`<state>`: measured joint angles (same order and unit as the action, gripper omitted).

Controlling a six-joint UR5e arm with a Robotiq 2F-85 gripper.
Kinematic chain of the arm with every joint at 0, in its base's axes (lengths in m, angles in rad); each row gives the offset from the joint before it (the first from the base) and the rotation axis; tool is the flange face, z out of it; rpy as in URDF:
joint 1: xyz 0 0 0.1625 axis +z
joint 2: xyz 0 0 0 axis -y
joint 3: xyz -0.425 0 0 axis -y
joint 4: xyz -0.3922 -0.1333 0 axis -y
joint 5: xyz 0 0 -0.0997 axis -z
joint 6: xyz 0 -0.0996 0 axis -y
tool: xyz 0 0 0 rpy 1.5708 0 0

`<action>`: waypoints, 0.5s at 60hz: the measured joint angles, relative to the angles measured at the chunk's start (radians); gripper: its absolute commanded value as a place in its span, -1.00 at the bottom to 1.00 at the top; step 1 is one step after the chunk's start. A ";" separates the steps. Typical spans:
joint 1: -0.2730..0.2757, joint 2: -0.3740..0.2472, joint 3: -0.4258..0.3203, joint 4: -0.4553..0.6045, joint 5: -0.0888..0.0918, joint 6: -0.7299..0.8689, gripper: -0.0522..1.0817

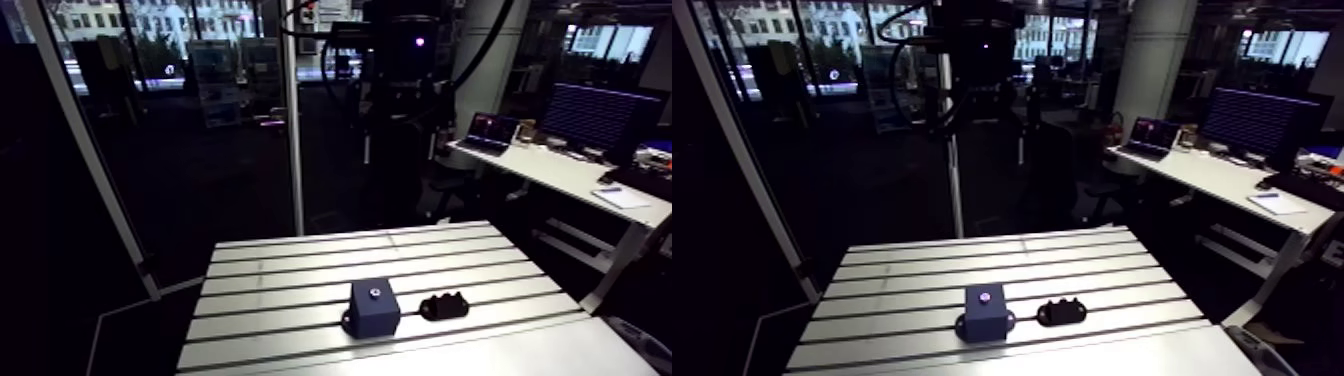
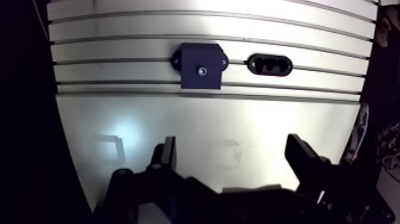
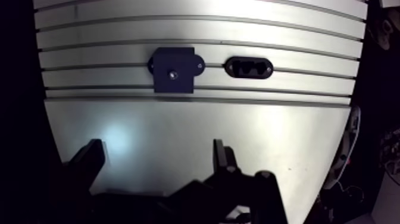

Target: Pick up the M10 bolt and insert it into the hole until fully seated.

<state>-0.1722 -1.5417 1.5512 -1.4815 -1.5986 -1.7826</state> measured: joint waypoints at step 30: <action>0.001 0.029 -0.069 0.042 0.005 0.001 -0.90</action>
<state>-0.1712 -1.5131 1.4827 -1.4396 -1.5936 -1.7818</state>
